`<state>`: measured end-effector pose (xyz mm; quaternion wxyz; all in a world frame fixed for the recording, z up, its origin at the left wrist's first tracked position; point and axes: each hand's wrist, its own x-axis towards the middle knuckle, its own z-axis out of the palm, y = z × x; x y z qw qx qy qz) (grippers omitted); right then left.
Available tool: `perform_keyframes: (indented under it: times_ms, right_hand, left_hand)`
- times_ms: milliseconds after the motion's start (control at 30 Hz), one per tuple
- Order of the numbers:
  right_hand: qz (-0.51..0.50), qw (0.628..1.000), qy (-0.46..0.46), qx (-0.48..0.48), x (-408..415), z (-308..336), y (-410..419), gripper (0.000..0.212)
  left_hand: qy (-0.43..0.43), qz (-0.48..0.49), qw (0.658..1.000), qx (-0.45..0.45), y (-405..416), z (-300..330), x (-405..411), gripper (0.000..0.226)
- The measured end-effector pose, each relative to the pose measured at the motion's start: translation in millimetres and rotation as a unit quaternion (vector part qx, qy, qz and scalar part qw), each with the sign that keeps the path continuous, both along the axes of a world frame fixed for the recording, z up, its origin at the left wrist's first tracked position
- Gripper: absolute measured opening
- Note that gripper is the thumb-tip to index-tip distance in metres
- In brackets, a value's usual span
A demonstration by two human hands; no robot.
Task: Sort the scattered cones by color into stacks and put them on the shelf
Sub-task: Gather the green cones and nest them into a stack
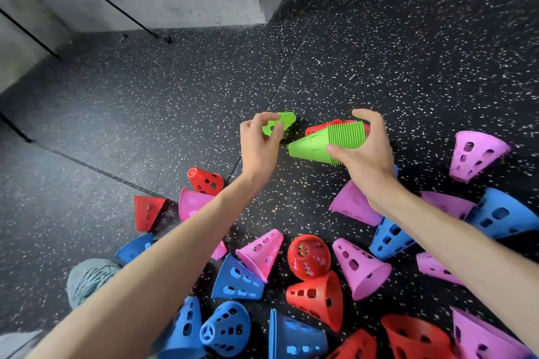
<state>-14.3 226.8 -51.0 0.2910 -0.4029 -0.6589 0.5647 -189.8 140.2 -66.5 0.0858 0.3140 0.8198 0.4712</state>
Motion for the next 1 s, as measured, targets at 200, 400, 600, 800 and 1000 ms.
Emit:
perform_keyframes:
  times_ms: [200,400,600,800,1000]
  right_hand:
    - [0.000,1.000,-0.011,-0.006,-2.8,-2.6,2.3,0.073]
    - [0.004,1.000,0.001,-0.010,-3.0,-1.7,0.6,0.070]
    - [0.034,0.999,0.008,0.019,4.4,17.7,-4.3,0.063]
    - [0.034,0.997,0.025,0.061,19.8,63.4,-15.3,0.061]
    - [0.020,0.991,0.015,0.131,52.7,129.7,-33.8,0.061]
  left_hand:
    - [-0.105,-0.012,0.981,-0.162,13.1,-29.2,-33.1,0.045]
    - [-0.069,-0.016,0.988,-0.134,11.6,-14.0,-16.5,0.047]
    - [0.037,-0.008,0.997,-0.067,-16.6,14.8,-4.6,0.037]
    - [0.051,-0.036,0.998,0.003,-40.5,68.7,13.0,0.043]
    - [0.112,-0.071,0.991,-0.031,-73.0,132.6,39.2,0.029]
